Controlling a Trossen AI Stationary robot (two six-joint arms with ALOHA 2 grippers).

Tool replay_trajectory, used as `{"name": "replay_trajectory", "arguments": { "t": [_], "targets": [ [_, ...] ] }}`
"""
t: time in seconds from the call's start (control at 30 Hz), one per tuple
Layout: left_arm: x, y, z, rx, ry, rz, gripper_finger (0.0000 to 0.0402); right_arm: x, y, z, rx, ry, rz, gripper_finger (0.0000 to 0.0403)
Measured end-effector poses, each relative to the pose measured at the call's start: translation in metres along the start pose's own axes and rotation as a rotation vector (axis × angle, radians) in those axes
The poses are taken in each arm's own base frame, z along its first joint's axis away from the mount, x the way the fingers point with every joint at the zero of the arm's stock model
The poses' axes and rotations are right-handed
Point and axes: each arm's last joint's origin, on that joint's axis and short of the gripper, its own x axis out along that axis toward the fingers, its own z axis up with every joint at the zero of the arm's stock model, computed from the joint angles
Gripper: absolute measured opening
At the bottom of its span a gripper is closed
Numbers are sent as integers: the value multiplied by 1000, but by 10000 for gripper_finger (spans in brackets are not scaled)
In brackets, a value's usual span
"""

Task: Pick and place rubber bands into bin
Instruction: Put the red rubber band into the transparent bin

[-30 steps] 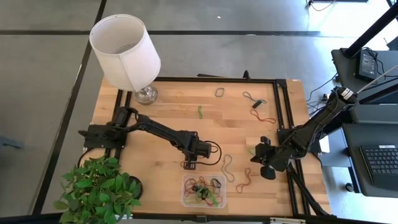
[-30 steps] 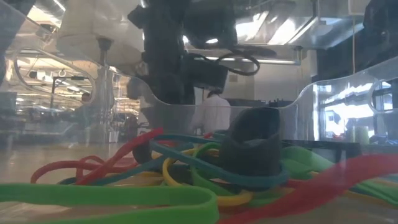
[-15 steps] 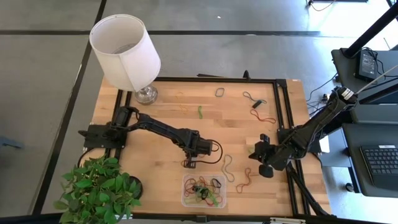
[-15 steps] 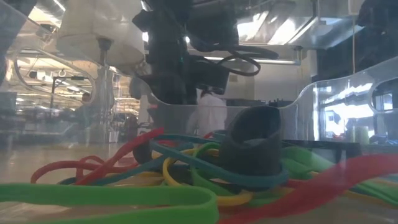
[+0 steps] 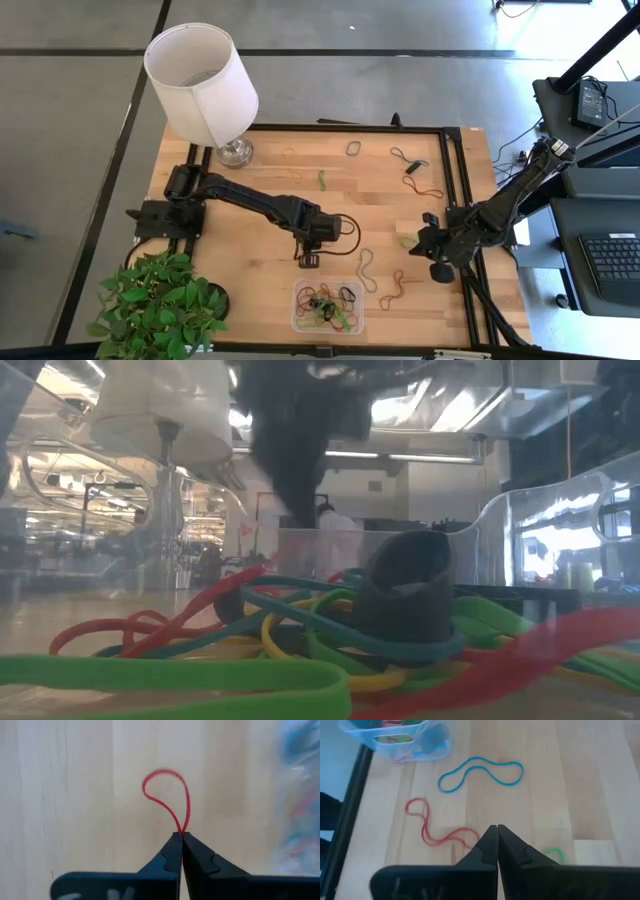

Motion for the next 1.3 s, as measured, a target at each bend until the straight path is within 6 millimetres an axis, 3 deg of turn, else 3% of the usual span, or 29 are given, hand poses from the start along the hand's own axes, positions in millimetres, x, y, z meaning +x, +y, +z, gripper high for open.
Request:
{"name": "replay_trajectory", "arguments": {
  "t": [0.3,0.43,0.63,0.77,0.93,1.3],
  "targets": [
    [-63,-35,38,42,-159,-1,3,-24,-11,-3,-102,-56,47,1],
    [-85,-61,43,88,-244,-4,3,-28,-19,-10,-125,-12,13,0],
    [-98,-102,35,88,-310,-15,3,-19,-28,-29,-72,-34,105,0],
    [-90,-122,27,49,-281,-40,3,-10,-33,-42,10,-84,188,0],
    [-64,-139,20,19,-174,-105,3,-3,-34,-48,114,-175,277,0],
    [-10,-145,9,-23,22,-72,3,-2,-31,-45,116,-228,333,0]
  ]
}}
